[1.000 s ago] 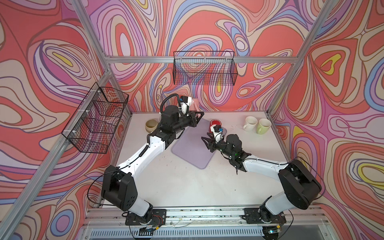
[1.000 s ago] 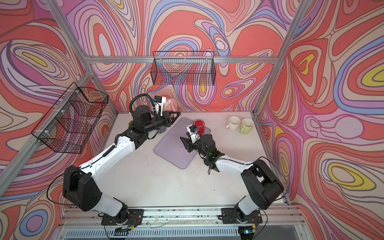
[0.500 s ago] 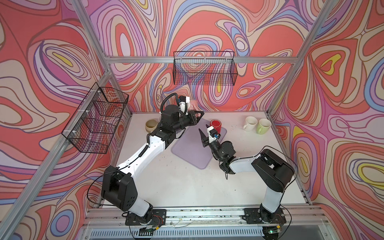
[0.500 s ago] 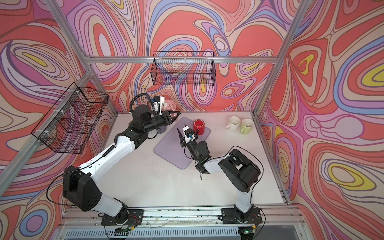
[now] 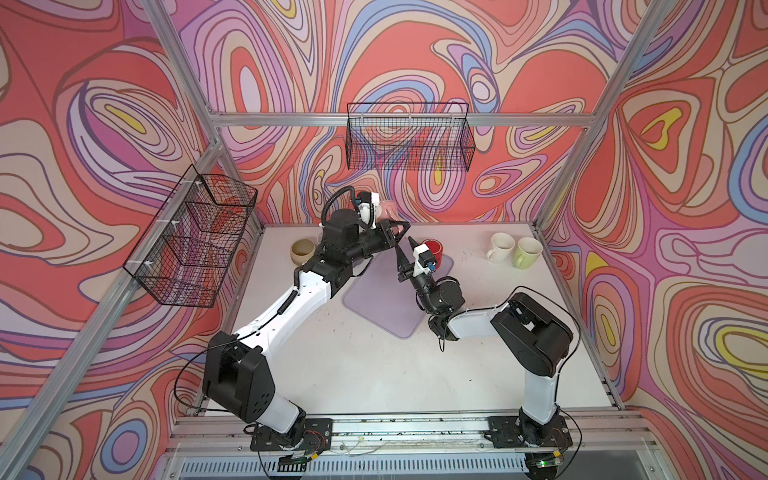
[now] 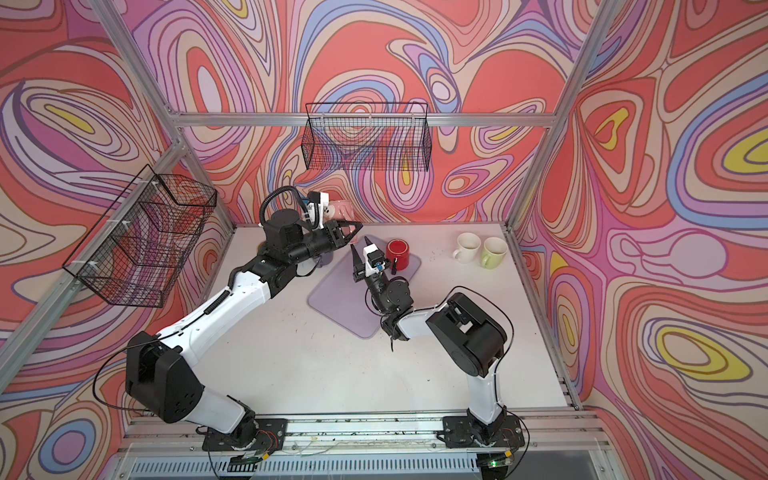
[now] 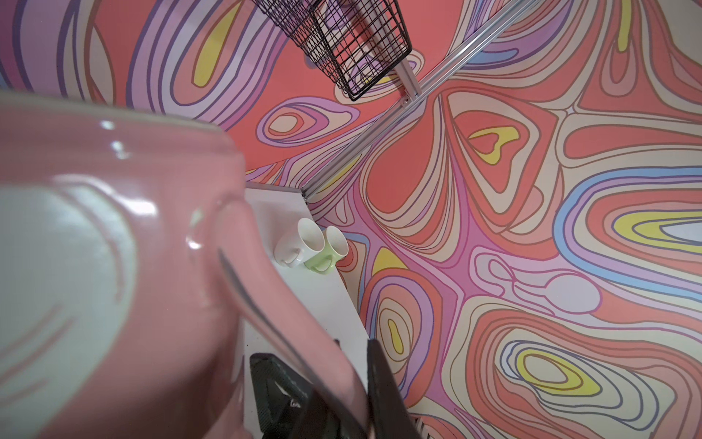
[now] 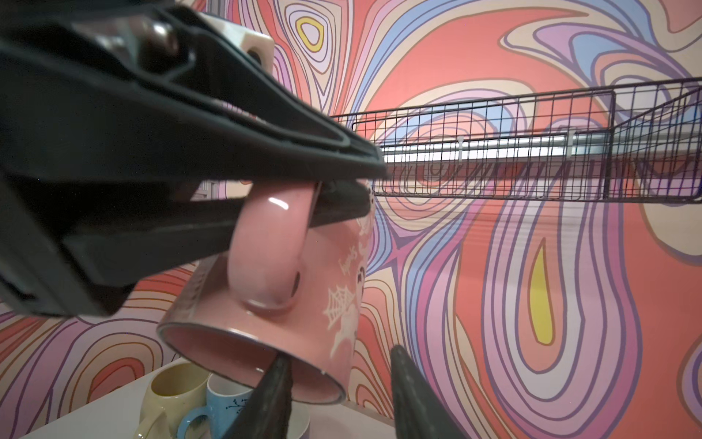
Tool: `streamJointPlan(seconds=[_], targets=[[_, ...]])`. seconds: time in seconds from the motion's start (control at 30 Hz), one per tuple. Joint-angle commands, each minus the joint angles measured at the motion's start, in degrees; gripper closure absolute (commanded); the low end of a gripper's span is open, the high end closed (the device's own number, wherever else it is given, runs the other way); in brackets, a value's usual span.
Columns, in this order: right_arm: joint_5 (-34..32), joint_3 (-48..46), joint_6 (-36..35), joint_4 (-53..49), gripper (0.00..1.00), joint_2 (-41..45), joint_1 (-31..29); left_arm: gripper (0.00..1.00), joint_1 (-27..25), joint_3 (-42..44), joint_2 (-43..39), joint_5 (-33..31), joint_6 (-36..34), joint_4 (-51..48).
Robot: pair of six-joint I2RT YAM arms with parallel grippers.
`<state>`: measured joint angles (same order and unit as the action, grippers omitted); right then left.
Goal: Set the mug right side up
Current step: 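Close the right gripper on the pink mug's rim while the left holds the handle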
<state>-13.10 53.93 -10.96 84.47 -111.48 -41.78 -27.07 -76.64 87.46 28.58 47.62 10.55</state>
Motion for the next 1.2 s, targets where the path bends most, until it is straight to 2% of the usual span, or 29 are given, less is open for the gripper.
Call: streamJointPlan(seconds=[0.0,0.4,1.0,1.17], targets=[[-1.7,1.5,-0.5,0.9,0.57,-1.7,-0.3,1.00,-0.3,-1.7,-2.6,1.4,0.1,8.8],[-3.0,5.6,-2.0,0.4,0.60,-3.7,-0.2,1.00,-0.3,1.8,-2.8,1.2,4.1,12.5],[-3.0,5.4,-0.8,-3.6,0.83,-3.4,1.2,1.00,0.3,4.4,-3.0,1.4,5.9,14.3],[-3.7,4.4,-0.6,-5.5,0.93,-2.4,1.4,1.00,0.9,6.0,-2.0,1.5,7.6,15.9]])
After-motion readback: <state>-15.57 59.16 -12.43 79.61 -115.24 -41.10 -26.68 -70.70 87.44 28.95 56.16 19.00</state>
